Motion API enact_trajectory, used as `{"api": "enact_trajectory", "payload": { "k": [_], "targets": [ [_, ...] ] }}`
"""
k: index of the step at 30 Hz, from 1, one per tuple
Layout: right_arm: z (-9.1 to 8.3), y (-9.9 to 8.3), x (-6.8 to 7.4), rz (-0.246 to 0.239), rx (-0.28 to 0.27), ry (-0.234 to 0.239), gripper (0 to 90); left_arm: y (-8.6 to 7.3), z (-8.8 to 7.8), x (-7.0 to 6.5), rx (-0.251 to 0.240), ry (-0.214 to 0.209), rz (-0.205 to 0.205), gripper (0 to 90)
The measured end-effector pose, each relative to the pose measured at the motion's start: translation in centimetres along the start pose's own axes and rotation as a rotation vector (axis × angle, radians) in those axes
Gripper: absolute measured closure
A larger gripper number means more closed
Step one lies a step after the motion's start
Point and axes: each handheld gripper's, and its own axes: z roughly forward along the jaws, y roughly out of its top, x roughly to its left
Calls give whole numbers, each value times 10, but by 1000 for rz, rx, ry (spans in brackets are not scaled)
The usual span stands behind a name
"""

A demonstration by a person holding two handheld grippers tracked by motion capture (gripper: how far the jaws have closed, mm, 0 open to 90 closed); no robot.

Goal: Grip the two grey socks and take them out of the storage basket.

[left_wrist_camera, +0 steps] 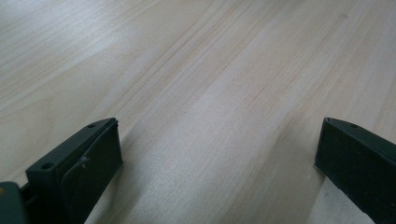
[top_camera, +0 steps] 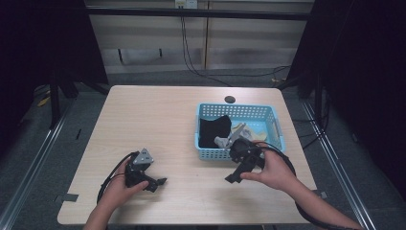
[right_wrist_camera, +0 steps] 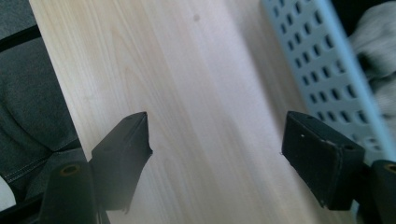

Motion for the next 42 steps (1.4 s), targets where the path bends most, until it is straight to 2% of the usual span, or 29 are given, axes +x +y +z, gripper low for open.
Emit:
{"api": "enact_trajectory", "payload": {
  "k": [5, 9, 10, 11, 12, 14, 16, 18, 19, 22, 26, 27, 35, 38, 42],
  "targets": [
    [-15, 13, -10, 0, -3, -9, 237, 0, 0, 0, 0, -1, 1, 0],
    [-25, 25, -25, 32, -16, -19, 246, 0, 0, -1, -6, 1, -8, 0],
    [-25, 25, -25, 32, -16, -19, 246, 0, 0, -1, -6, 1, -8, 0],
    [-26, 28, -29, 40, -18, -20, 249, 0, 0, 0, -8, 0, -7, 0],
    [-28, 34, -39, 53, -14, -42, 252, 0, 0, -1, -8, 1, -9, 0],
    [-28, 38, -47, 66, -11, -45, 258, 0, 0, 0, -6, 2, -5, 0],
    [-26, 42, -57, 66, -8, -67, 259, 0, 0, 0, -6, -1, -3, 0],
    [-23, 45, -67, 94, -10, -67, 266, 0, 0, 0, -6, 1, -4, 0],
    [-23, 45, -67, 94, -10, -67, 266, 0, 0, 0, -6, 1, -4, 0],
    [-11, 46, -88, 148, -12, -73, 287, 0, 0, 0, -5, 5, 1, 0],
    [4, 45, -101, 182, -1, -74, 298, 0, 0, 0, -8, 3, -2, 0],
    [7, 46, -102, 195, -1, -70, 305, 0, 0, 0, -8, 3, -2, 0],
    [29, 49, -108, 198, 22, -46, 359, 0, 1, -1, -8, 1, -9, 0],
    [38, 50, -111, 217, 38, -47, 385, 0, 0, 0, -6, -1, -6, 0],
    [53, 47, -117, 256, 86, -13, 457, 0, 0, -1, -8, 2, -8, 0]
  ]
}}
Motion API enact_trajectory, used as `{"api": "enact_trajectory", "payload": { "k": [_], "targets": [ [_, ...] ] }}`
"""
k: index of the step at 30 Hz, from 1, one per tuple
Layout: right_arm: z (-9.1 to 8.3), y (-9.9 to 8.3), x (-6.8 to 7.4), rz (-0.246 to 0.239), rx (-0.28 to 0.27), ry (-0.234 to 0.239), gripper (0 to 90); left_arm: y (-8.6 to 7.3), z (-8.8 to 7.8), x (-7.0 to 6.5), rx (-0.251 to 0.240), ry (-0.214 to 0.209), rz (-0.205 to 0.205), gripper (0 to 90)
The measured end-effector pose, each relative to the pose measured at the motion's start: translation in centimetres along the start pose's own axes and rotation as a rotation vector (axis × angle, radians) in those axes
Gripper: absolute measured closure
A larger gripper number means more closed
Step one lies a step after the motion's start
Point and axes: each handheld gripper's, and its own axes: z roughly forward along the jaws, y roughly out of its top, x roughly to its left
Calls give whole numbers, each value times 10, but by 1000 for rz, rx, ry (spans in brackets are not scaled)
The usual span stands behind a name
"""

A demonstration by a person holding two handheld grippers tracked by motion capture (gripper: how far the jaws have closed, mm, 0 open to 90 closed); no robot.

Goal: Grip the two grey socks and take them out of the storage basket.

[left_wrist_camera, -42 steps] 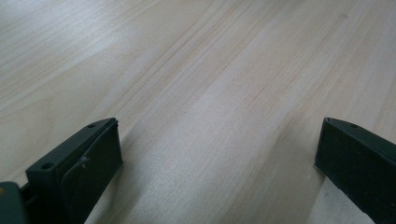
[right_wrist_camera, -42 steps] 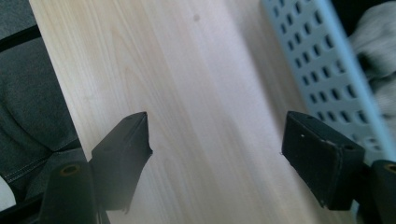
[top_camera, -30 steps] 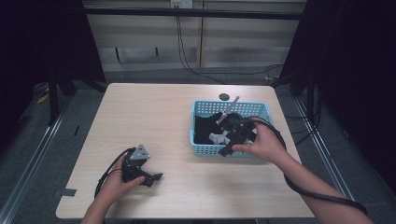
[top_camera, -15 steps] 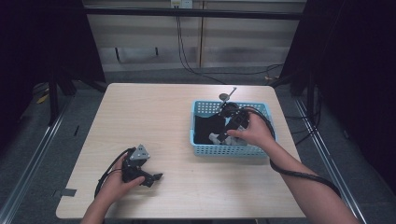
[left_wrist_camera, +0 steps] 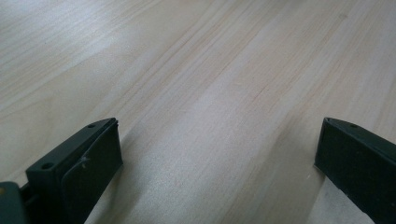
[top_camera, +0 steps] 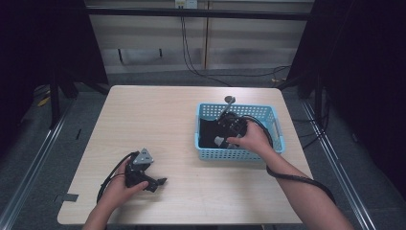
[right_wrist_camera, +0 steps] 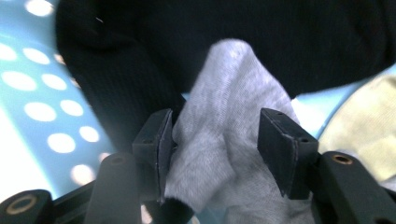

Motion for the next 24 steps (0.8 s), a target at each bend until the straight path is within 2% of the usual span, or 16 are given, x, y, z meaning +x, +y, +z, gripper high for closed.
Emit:
{"api": "enact_trajectory", "payload": {
  "k": [1, 2, 3, 4, 6, 9, 12, 14, 16, 20, 22, 24],
  "targets": [
    [0, 0, 0, 0, 0, 0, 457, 0, 0, 0, 0, 0, 0, 0],
    [4, -2, -3, 19, 18, -1, 541, 0, 0, 0, 0, -1, 0, 0],
    [4, -2, -3, 19, 18, -1, 541, 0, 0, 0, 2, -2, 2, 0],
    [3, -4, -5, 26, 13, 17, 716, 0, 0, 0, 0, -4, -1, 0],
    [-1, -5, -6, 43, -1, 37, 816, 0, 0, 0, 2, -1, 3, 0],
    [-7, -5, -6, 33, 3, 39, 839, 0, 0, 0, 2, -4, 2, 0],
    [-23, -4, -5, 14, -14, 14, 849, 0, 0, 0, 0, -3, 1, 0],
    [-26, -4, -4, 16, -18, 12, 850, 0, 0, 0, 1, 2, 6, 0],
    [-41, -3, -1, -5, -33, 6, 851, 0, 0, 0, 1, 5, 6, 0],
    [-53, -2, 3, -6, -43, 15, 852, 0, 0, 0, 2, 1, 5, 0],
    [-66, -1, 6, -33, -46, -2, 852, 0, 0, 0, 3, 1, 5, 0],
    [-73, 0, 8, -36, -53, 5, 852, 0, 0, 0, 6, 0, 6, 0]
  ]
}}
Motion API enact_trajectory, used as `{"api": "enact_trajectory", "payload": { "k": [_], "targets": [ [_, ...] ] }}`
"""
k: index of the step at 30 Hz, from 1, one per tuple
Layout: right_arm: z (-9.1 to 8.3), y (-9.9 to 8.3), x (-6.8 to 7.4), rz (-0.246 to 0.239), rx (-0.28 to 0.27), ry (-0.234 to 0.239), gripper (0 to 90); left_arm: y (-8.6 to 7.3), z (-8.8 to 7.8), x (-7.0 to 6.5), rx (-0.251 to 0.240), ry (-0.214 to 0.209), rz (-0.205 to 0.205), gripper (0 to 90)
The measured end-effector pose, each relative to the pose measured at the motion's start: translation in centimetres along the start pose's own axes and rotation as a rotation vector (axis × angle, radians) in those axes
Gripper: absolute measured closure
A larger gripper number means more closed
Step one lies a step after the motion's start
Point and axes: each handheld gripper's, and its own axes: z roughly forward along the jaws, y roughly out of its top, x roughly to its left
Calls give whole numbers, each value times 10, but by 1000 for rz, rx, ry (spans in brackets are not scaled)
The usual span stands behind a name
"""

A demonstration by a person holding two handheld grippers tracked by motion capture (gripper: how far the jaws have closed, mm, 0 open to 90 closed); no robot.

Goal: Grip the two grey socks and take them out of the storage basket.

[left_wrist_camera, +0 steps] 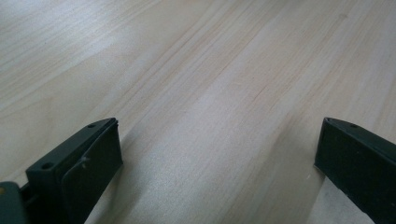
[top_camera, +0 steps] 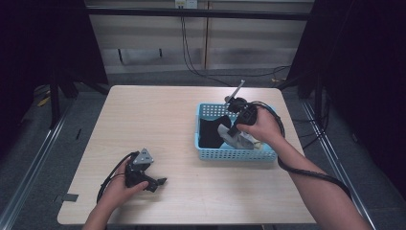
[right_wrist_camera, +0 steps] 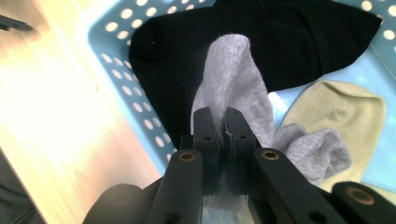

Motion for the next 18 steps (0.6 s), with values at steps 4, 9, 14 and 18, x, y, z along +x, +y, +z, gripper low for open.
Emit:
{"api": "enact_trajectory", "payload": {
  "k": [4, 9, 14, 18],
  "targets": [
    [-9, 1, 1, -2, -4, -8, 852, 0, 0, 0, 0, -4, -3, 0],
    [-25, 3, 2, -8, -18, -8, 853, 0, 0, 0, 0, -4, -3, 0],
    [-38, 3, 8, -23, -43, -9, 852, 0, 0, 0, 0, 0, -1, 0],
    [-48, 4, 17, -55, -60, -7, 852, 0, 0, 0, 0, 5, 1, 0]
  ]
}}
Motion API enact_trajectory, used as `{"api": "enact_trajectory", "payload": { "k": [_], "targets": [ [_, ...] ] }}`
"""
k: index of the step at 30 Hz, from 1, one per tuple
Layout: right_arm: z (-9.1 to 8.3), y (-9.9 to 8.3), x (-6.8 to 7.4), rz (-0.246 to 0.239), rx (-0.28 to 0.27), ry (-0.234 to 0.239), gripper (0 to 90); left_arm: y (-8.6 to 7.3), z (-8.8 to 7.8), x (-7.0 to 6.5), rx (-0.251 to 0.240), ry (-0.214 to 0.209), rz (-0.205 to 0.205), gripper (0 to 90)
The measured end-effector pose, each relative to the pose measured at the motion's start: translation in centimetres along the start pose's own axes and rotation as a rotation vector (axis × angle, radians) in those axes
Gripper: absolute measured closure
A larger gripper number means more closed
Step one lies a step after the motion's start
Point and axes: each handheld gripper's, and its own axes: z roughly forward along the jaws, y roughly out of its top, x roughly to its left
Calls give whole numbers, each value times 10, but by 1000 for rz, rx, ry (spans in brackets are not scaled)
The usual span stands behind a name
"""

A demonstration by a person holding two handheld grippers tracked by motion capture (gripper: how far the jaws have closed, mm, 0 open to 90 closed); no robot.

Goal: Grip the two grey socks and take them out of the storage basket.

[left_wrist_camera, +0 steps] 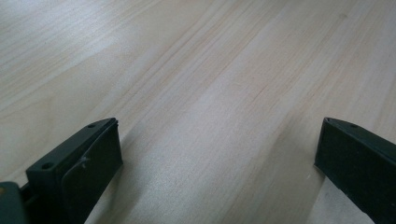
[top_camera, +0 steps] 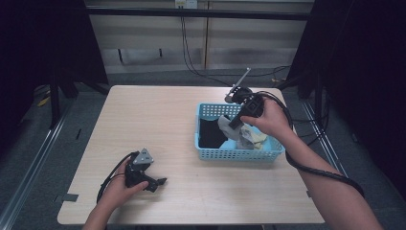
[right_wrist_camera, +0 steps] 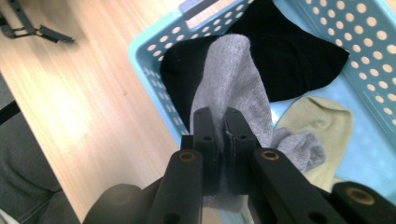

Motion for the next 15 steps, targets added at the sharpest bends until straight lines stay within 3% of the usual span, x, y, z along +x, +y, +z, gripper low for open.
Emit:
{"api": "enact_trajectory", "payload": {
  "k": [8, 15],
  "targets": [
    [-7, 0, 15, -44, 6, 10, 852, 0, 0, 0, 1, -3, 0, 0],
    [-15, -2, 38, -94, -2, 27, 852, 0, 0, 0, 0, -3, 0, 0]
  ]
}}
